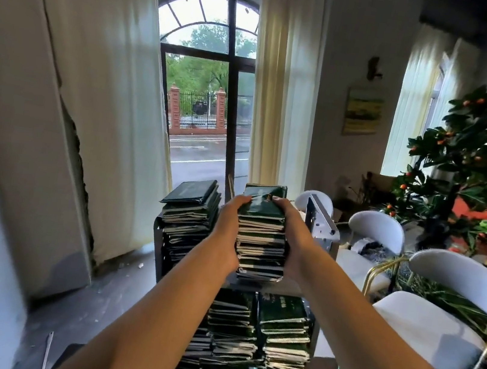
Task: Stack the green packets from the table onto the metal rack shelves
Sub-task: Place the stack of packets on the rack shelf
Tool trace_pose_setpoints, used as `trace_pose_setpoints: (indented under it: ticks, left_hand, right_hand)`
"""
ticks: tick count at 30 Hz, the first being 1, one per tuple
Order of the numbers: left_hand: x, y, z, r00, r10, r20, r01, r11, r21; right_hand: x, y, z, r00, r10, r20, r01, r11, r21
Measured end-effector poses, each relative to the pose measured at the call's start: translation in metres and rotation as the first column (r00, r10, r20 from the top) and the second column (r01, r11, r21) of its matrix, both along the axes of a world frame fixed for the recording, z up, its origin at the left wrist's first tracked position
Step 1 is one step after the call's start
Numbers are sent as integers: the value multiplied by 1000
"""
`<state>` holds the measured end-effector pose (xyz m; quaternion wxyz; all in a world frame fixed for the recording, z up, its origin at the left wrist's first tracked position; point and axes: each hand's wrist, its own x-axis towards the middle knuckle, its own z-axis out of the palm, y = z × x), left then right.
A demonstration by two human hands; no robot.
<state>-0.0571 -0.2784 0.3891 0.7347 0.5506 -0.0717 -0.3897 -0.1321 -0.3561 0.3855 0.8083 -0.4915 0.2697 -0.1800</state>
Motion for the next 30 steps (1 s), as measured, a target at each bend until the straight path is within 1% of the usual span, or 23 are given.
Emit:
trace_pose_setpoints:
  ticks: [4,9,13,17,19,22,26,30]
  left_hand:
    - [4,-3,-3,999,10,46,-12,998,54]
    - [4,1,2,994,2,107,-13,995,102]
    - [-3,2,2,990,88,109,-95,994,59]
    - [-20,6,-21,971,198,137,-202,979,15]
    - [-26,9,-37,972,190,139,-193,981,10]
    - [-41,21,-48,943,219,250,-237,970,45]
    - [-60,39,-56,890,201,409,-257,963,85]
    - [-58,45,-57,857,237,457,-332,933,139]
  right_hand:
    - [6,-4,-7,1000,14,-4,-14,999,47]
    - [11,-11,-11,999,17,-29,-16,1000,22]
    - [15,-15,-11,999,26,-29,-26,1000,-4]
    - [17,-16,-13,999,39,-29,-40,999,-27]
    - [18,-20,-15,999,47,-27,-48,998,-40]
    - [23,-21,-16,997,70,-18,-71,996,-52]
    - [31,-19,-17,997,77,11,-76,996,-43]
    - [38,-18,-19,996,85,11,-84,995,-58]
